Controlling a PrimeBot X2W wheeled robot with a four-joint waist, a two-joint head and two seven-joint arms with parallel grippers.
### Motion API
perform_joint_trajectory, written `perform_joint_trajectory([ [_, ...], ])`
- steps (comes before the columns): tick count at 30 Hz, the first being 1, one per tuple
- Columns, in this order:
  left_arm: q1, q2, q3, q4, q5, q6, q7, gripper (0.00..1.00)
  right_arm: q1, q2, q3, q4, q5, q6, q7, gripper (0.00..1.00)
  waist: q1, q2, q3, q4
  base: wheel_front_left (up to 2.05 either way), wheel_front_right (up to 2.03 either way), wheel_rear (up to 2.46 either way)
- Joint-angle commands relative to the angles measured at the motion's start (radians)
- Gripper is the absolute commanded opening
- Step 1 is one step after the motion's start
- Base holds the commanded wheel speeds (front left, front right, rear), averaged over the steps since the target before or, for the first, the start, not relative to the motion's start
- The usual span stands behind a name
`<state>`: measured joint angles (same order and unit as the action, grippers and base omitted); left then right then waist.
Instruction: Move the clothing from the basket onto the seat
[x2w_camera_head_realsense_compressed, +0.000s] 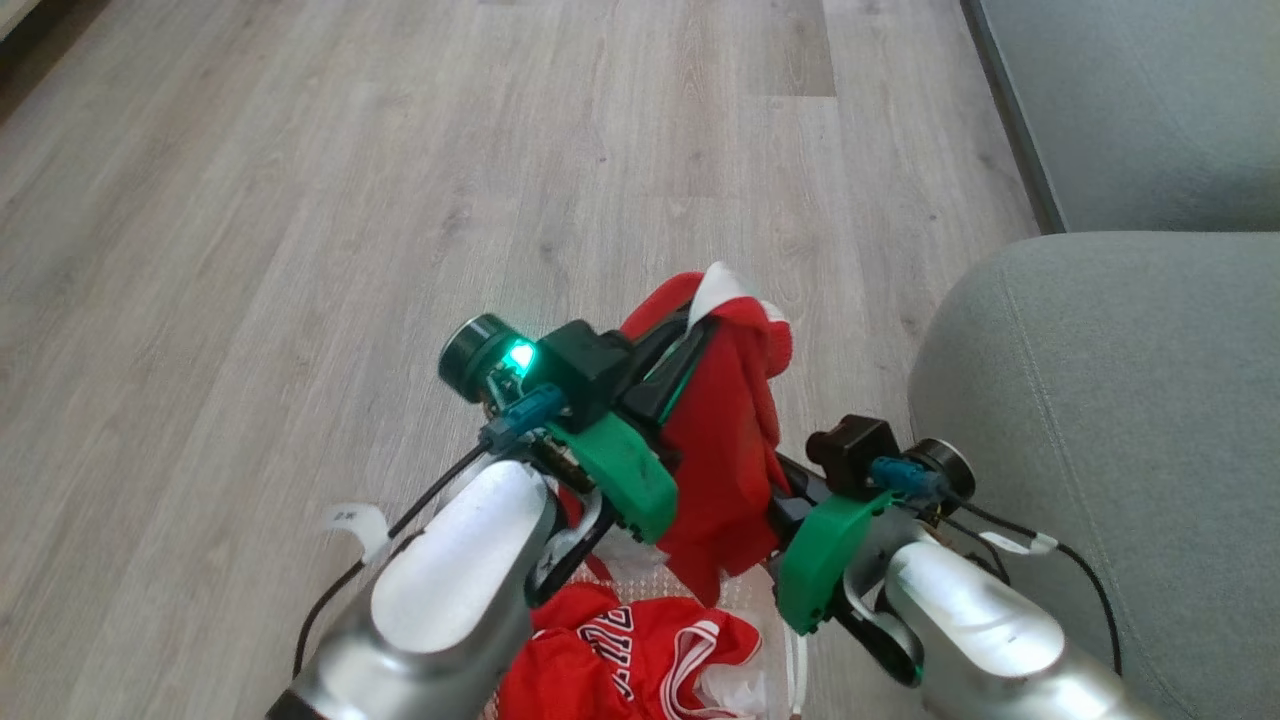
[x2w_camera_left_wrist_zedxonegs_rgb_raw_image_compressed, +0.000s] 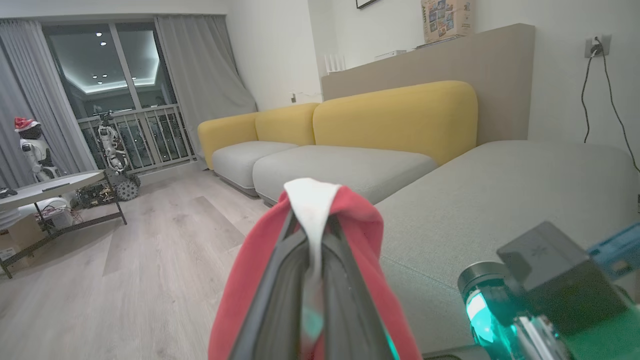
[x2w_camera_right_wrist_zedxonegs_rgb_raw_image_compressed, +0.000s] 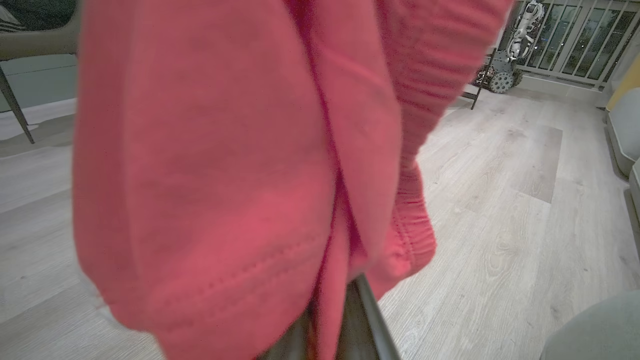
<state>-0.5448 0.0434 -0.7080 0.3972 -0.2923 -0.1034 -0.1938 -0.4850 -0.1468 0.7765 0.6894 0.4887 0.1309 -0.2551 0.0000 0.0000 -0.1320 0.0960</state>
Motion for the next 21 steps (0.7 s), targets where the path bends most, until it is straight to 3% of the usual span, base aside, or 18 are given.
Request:
perform_joint_trajectory([
  [1, -0.036, 0.019, 0.043, -0.02, -0.011, 0.013, 0.001, 0.0, -0.049, -0.008, 0.001, -0.029, 0.013, 0.0, -0.007, 0.0, 0.0, 0.0, 0.001, -0.007, 0.0, 0.0, 0.0],
  [4, -0.016, 0.028, 0.064, -0.004, -0.031, 0.027, -0.003, 0.0, -0.052, -0.019, -0.02, -0.039, 0.024, 0.0, -0.007, 0.0, 0.0, 0.0, 0.004, -0.024, 0.0, 0.0, 0.0],
  [5, -0.012, 0.032, 0.07, 0.001, -0.033, 0.033, -0.006, 0.31, -0.053, -0.024, -0.032, -0.041, 0.023, 0.0, -0.007, 0.0, 0.0, 0.0, 0.006, -0.03, 0.0, 0.0, 0.0],
  [6, -0.008, 0.037, 0.074, 0.007, -0.035, 0.039, -0.009, 0.46, -0.054, -0.028, -0.043, -0.042, 0.021, 0.0, -0.007, 0.0, 0.0, 0.0, 0.008, -0.039, 0.0, 0.0, 0.0],
  [7, -0.004, 0.04, 0.079, 0.012, -0.039, 0.042, -0.012, 0.76, -0.054, -0.033, -0.057, -0.043, 0.019, 0.0, -0.007, 0.0, 0.0, 0.0, 0.01, -0.047, 0.0, 0.0, 0.0],
  [8, 0.001, 0.042, 0.083, 0.017, -0.043, 0.045, -0.014, 0.92, -0.055, -0.038, -0.071, -0.042, 0.016, 0.0, -0.007, 0.0, 0.0, 0.0, 0.012, -0.056, 0.0, 0.0, 0.0],
  [9, 0.001, 0.042, 0.083, 0.017, -0.043, 0.045, -0.014, 0.92, -0.055, -0.038, -0.071, -0.042, 0.016, 0.0, -0.007, 0.0, 0.0, 0.0, 0.012, -0.056, 0.0, 0.0, 0.0],
  [10, 0.005, 0.045, 0.086, 0.022, -0.046, 0.047, -0.017, 1.0, -0.057, -0.044, -0.084, -0.041, 0.011, 0.0, -0.007, 0.0, 0.0, 0.0, 0.013, -0.066, 0.0, 0.0, 0.0],
  [21, 0.055, 0.041, 0.093, 0.056, -0.08, 0.058, -0.047, 1.0, -0.064, -0.119, -0.245, -0.047, -0.068, 0.0, -0.007, 0.0, 0.0, 0.0, 0.034, -0.201, 0.0, 0.0, 0.0],
])
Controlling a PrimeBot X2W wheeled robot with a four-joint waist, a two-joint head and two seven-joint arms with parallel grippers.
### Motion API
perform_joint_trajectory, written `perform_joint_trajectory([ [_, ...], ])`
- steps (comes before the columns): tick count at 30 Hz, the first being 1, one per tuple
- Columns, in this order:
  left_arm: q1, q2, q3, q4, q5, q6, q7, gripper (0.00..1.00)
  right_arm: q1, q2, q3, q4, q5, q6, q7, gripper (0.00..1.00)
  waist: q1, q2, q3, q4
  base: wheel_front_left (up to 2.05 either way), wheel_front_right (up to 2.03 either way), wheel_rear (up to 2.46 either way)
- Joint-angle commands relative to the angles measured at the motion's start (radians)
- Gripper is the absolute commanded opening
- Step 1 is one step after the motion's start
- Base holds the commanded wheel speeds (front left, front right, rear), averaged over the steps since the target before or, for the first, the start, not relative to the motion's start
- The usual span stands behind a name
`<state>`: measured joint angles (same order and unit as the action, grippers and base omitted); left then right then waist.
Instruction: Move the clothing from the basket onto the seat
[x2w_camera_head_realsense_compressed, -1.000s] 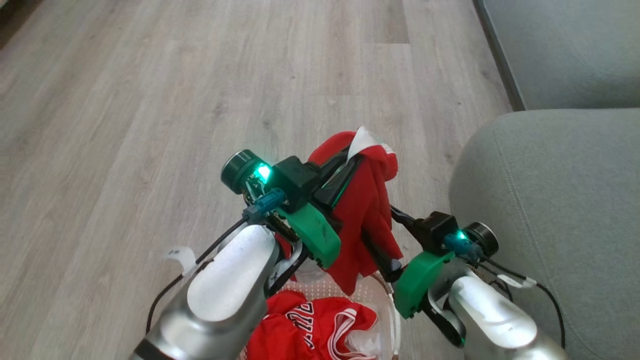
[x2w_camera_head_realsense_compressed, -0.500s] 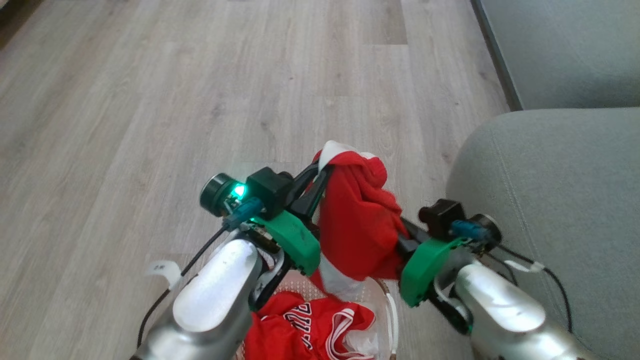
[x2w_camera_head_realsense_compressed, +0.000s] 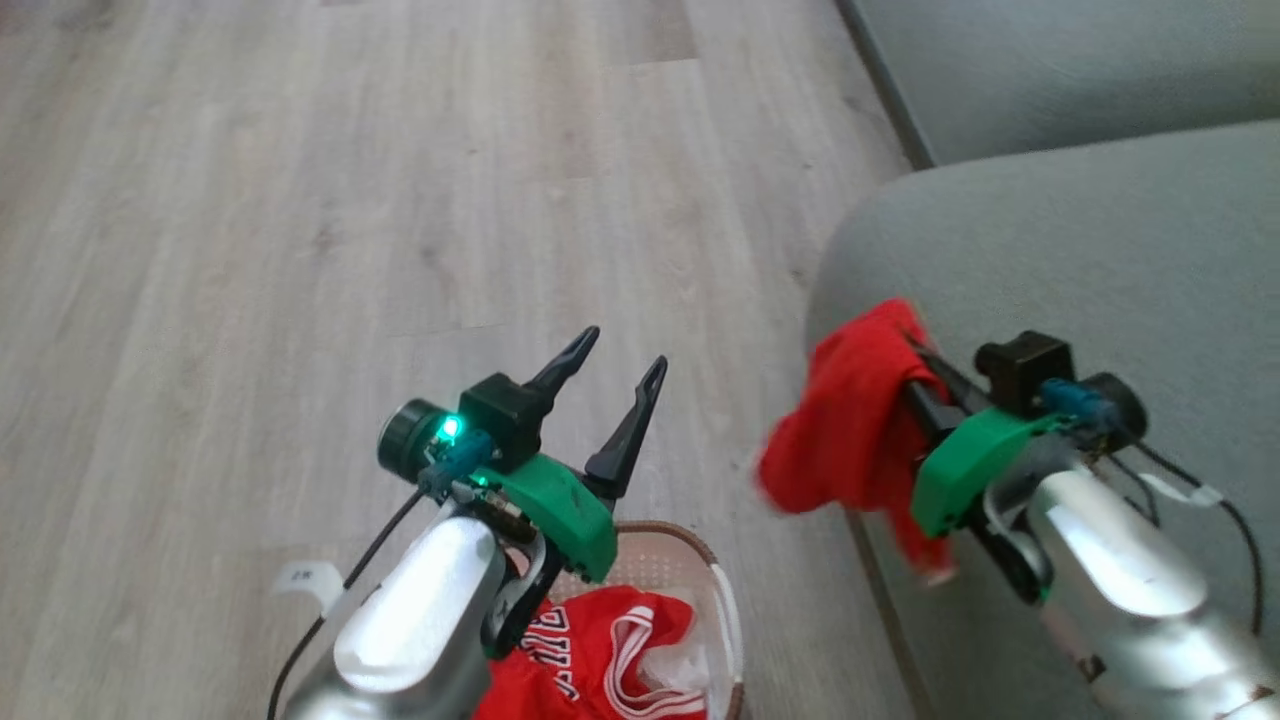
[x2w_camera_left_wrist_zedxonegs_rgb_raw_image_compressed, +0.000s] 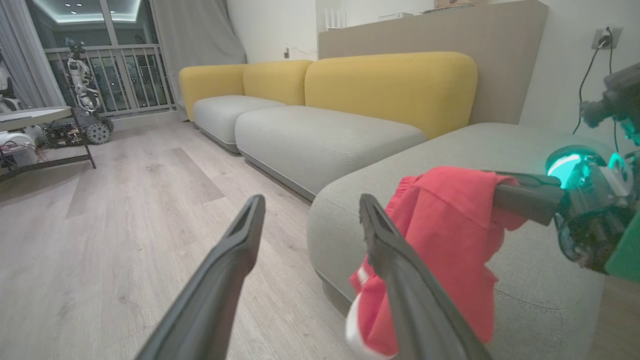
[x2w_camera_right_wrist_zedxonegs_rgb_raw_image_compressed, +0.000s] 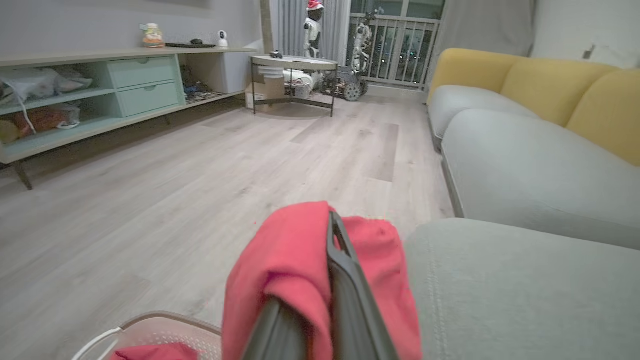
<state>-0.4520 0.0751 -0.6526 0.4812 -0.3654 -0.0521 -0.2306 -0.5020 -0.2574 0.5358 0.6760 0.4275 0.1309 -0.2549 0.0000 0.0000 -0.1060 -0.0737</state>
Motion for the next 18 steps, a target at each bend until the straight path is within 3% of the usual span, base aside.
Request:
perform_joint_trajectory([
  [1, -0.034, 0.007, 0.036, -0.026, -0.008, 0.007, -0.012, 1.0, -0.048, -0.017, -0.013, -0.036, -0.013, 0.0, -0.007, 0.0, 0.0, 0.0, 0.011, -0.046, 0.0, 0.0, 0.0],
  [18, -0.005, -0.021, 0.0, -0.034, -0.012, 0.014, -0.031, 1.0, -0.092, -0.113, -0.04, -0.1, -0.036, 0.0, 0.001, 0.0, 0.0, 0.0, 0.108, -0.321, 0.0, 0.0, 0.0],
])
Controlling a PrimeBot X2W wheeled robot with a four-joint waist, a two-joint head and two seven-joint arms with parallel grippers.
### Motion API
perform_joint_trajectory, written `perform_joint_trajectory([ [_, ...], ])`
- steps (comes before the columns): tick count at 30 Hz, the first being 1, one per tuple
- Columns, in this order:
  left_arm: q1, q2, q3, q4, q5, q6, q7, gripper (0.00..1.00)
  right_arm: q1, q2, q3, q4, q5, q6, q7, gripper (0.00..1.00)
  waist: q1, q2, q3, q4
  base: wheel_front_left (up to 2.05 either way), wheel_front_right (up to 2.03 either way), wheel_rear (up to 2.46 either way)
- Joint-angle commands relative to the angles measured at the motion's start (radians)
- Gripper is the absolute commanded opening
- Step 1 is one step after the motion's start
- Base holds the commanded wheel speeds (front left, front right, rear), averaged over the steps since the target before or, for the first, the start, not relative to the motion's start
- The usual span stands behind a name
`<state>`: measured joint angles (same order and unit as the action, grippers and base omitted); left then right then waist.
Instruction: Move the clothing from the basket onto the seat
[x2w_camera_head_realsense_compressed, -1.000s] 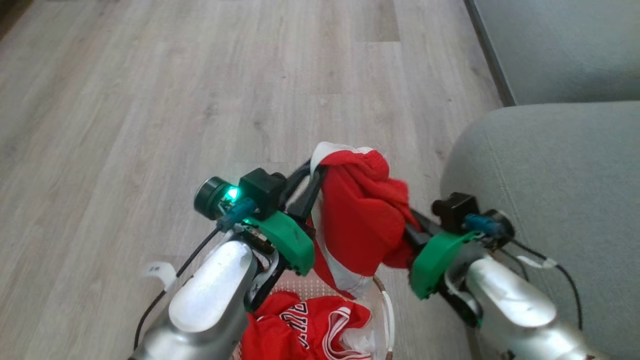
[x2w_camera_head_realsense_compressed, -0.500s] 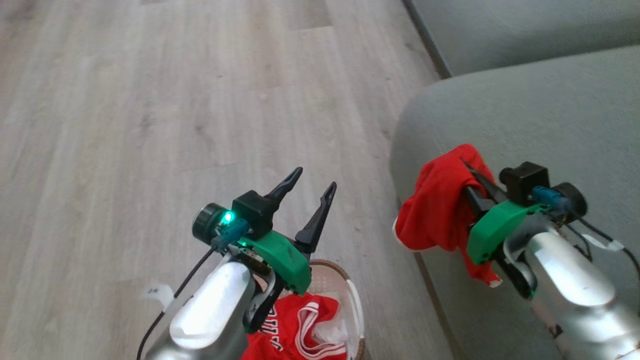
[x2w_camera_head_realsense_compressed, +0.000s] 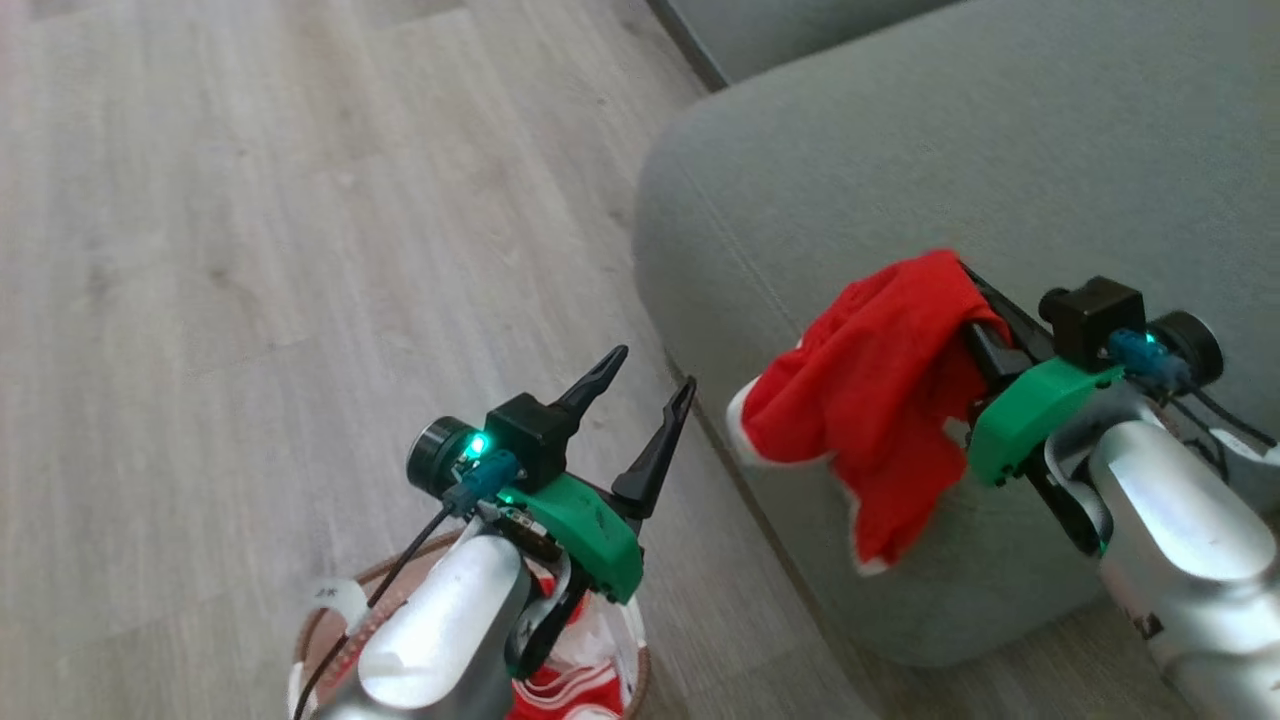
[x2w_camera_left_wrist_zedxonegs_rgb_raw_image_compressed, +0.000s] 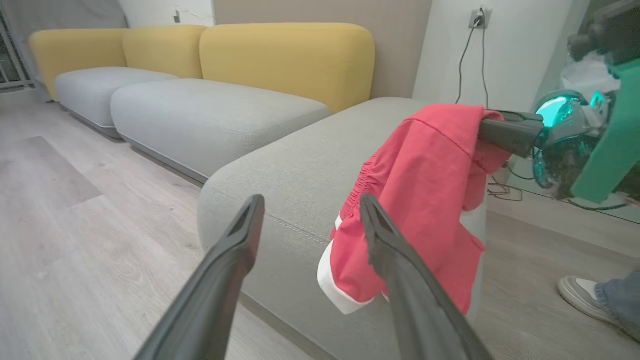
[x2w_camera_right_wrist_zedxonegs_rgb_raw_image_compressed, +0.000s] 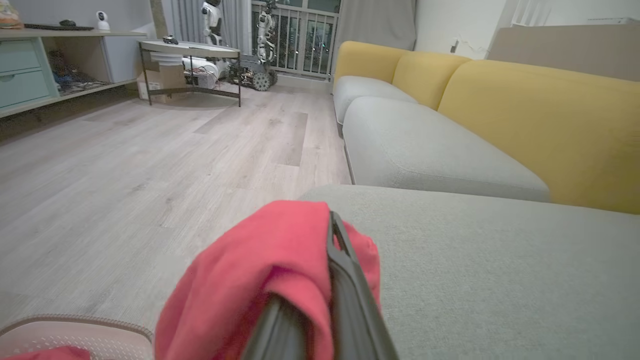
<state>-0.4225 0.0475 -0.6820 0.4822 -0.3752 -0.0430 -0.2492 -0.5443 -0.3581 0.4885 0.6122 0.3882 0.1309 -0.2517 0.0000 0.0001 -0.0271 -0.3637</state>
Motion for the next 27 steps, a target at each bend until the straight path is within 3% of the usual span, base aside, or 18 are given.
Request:
perform_joint_trajectory([
  [1, -0.035, 0.006, 0.028, -0.037, 0.0, 0.005, -0.012, 1.0, -0.054, -0.014, 0.01, -0.04, 0.006, 0.0, 0.0, 0.0, 0.0, -0.0001, 0.036, -0.038, 0.0, 0.0, 0.0],
  [6, -0.037, 0.004, 0.027, -0.05, 0.015, 0.011, -0.012, 1.0, -0.093, -0.019, 0.026, -0.046, 0.023, 0.0, 0.014, 0.0, 0.0, -0.0001, 0.076, -0.052, 0.0, 0.0, 0.0],
  [13, -0.045, 0.004, 0.019, -0.054, 0.041, 0.014, -0.012, 1.0, -0.199, -0.041, 0.046, -0.008, 0.051, 0.0, 0.028, 0.0, 0.0, -0.0001, 0.161, -0.022, 0.0, 0.0, 0.0],
  [27, -0.147, 0.06, 0.045, -0.171, 0.166, 0.037, -0.013, 1.0, -0.643, -0.188, -0.08, 0.176, 0.059, 0.0, 0.028, 0.0, 0.0, -0.0001, 0.462, 0.116, 0.0, 0.0, 0.0],
])
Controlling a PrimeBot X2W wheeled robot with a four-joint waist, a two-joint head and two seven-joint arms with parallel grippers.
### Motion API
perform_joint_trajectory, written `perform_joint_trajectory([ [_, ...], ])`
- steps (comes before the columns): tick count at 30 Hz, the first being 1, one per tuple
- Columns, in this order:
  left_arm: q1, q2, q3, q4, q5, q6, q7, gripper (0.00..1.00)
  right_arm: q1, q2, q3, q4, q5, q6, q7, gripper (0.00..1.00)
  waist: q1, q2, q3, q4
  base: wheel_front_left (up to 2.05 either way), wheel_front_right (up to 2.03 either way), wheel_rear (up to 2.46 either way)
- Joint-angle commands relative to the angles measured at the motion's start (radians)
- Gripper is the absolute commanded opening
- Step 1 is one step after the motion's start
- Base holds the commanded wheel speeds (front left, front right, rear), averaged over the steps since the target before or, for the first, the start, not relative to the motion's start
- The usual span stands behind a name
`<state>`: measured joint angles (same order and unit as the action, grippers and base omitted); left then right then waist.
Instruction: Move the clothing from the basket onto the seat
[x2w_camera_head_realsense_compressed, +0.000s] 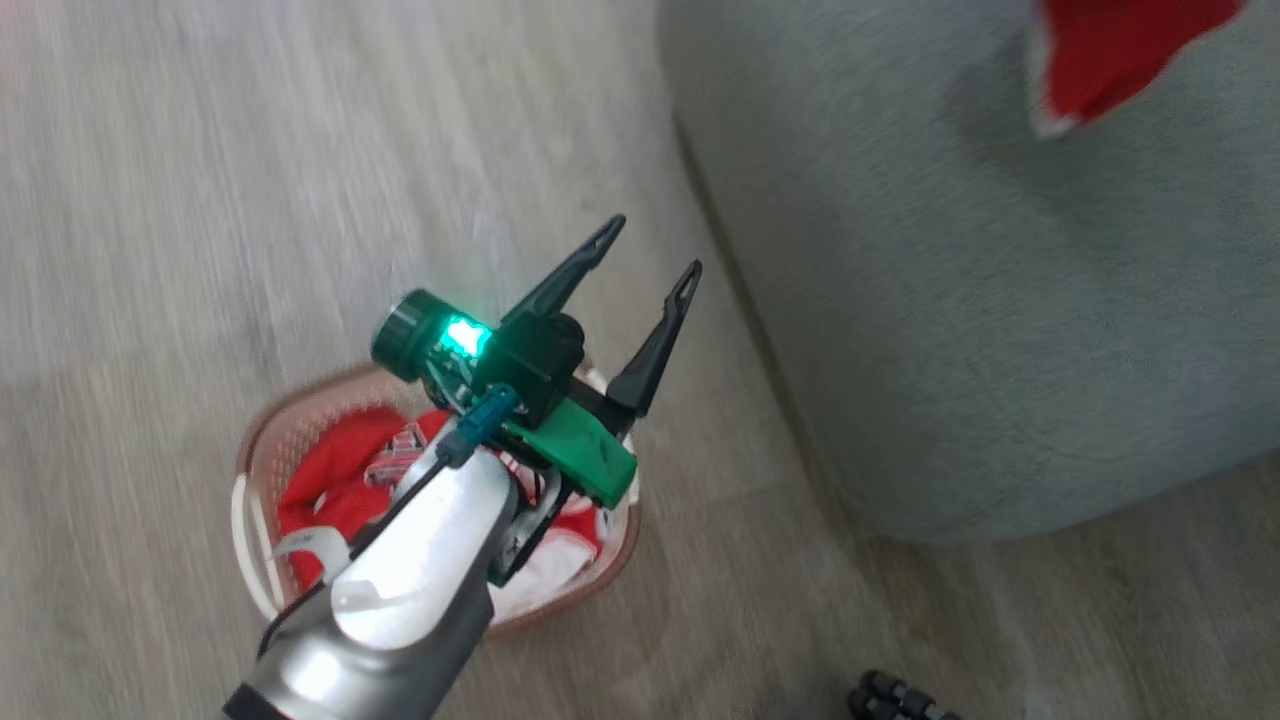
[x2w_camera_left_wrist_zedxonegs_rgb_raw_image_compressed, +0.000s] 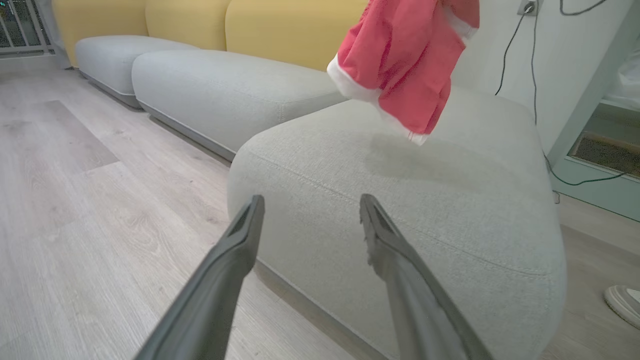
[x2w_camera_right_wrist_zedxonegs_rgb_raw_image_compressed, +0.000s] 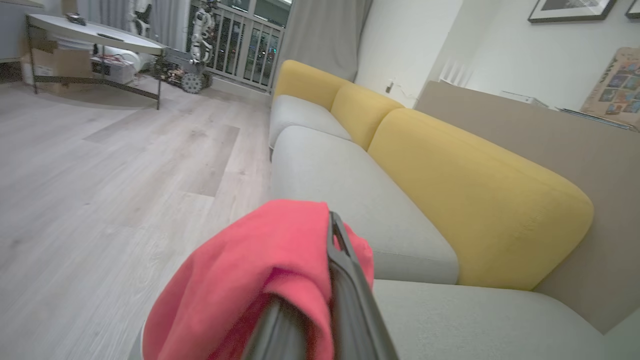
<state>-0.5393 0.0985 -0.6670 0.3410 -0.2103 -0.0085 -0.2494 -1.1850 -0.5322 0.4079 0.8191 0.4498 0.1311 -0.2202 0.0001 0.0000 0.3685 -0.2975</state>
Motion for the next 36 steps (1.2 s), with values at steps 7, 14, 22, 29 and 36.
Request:
perform_joint_trajectory([
  [7, -0.062, 0.049, 0.042, -0.103, 0.037, 0.023, -0.011, 1.0, -0.207, -0.071, -0.098, 0.112, -0.064, 0.0, -0.022, 0.0, -0.0001, 0.0, 0.192, 0.106, 0.0, 0.0, 0.0],
  [14, -0.062, 0.104, 0.055, -0.194, 0.064, 0.054, 0.022, 1.0, -0.281, -0.069, -0.289, 0.223, -0.205, 0.0, -0.041, 0.0, -0.0001, 0.0, 0.292, 0.129, 0.0, 0.0, 0.0],
  [22, -0.021, 0.159, 0.067, -0.262, 0.065, 0.075, 0.059, 1.0, -0.111, 0.058, -0.509, 0.299, -0.392, 0.0, -0.041, 0.0, -0.0001, 0.0, 0.343, 0.124, 0.0, 0.0, 0.0],
  [29, 0.006, 0.185, 0.081, -0.282, 0.05, 0.088, 0.07, 1.0, -0.048, 0.14, -0.591, 0.317, -0.452, 0.0, -0.041, 1.0, -0.0001, 0.0, 0.328, 0.092, 0.0, 0.0, 0.0],
  [36, 0.014, 0.189, 0.083, -0.28, 0.035, 0.089, 0.067, 1.0, 0.024, 0.164, -0.548, 0.263, -0.435, 0.0, -0.041, 1.0, -0.0001, 0.0, 0.289, 0.068, 0.0, 0.0, 0.0],
])
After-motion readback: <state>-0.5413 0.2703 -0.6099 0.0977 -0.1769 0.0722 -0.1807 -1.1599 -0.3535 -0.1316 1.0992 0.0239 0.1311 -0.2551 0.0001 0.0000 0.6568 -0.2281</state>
